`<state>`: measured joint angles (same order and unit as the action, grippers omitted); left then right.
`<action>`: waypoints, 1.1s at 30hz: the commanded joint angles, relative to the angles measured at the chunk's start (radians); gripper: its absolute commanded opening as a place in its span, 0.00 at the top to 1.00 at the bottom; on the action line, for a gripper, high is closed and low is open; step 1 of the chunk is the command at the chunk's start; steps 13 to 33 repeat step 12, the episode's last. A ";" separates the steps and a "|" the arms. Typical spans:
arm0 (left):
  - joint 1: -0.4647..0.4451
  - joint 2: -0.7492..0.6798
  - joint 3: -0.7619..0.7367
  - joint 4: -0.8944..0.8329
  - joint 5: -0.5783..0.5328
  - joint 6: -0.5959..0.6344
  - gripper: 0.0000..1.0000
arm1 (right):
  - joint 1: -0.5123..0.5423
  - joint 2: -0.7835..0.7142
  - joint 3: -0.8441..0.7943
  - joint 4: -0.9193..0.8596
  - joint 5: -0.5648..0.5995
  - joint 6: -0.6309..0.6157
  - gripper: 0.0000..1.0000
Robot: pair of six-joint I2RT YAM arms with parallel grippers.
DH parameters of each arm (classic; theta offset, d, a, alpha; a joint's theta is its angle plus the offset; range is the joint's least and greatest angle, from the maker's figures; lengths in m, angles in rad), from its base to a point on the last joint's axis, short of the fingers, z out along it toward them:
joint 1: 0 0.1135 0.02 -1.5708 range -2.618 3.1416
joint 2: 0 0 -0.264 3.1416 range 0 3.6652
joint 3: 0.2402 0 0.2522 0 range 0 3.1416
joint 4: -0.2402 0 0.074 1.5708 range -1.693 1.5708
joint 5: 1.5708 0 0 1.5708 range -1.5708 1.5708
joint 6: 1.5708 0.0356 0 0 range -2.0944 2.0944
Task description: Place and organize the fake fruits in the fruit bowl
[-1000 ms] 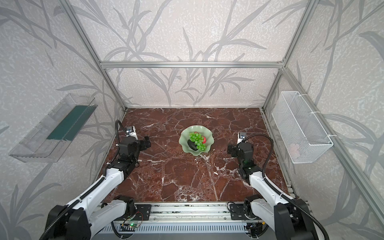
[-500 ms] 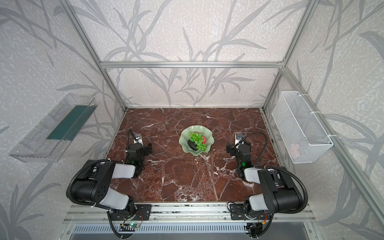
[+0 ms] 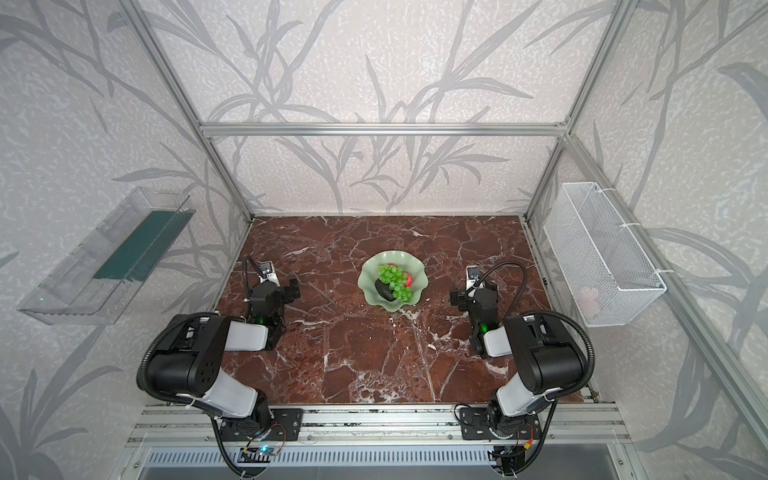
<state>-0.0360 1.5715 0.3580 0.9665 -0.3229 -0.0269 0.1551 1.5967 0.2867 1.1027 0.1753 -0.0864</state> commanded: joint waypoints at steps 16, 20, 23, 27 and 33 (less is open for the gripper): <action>0.030 0.001 0.012 0.007 0.066 -0.015 0.01 | 0.008 0.006 0.017 0.038 0.056 -0.001 0.01; 0.030 0.001 0.012 0.007 0.066 -0.015 0.01 | 0.008 0.006 0.017 0.038 0.056 -0.001 0.01; 0.030 0.001 0.012 0.007 0.066 -0.015 0.01 | 0.008 0.006 0.017 0.038 0.056 -0.001 0.01; 0.030 0.001 0.012 0.007 0.066 -0.015 0.01 | 0.008 0.006 0.017 0.038 0.056 -0.001 0.01; 0.030 0.001 0.012 0.007 0.066 -0.015 0.01 | 0.008 0.006 0.017 0.038 0.056 -0.001 0.01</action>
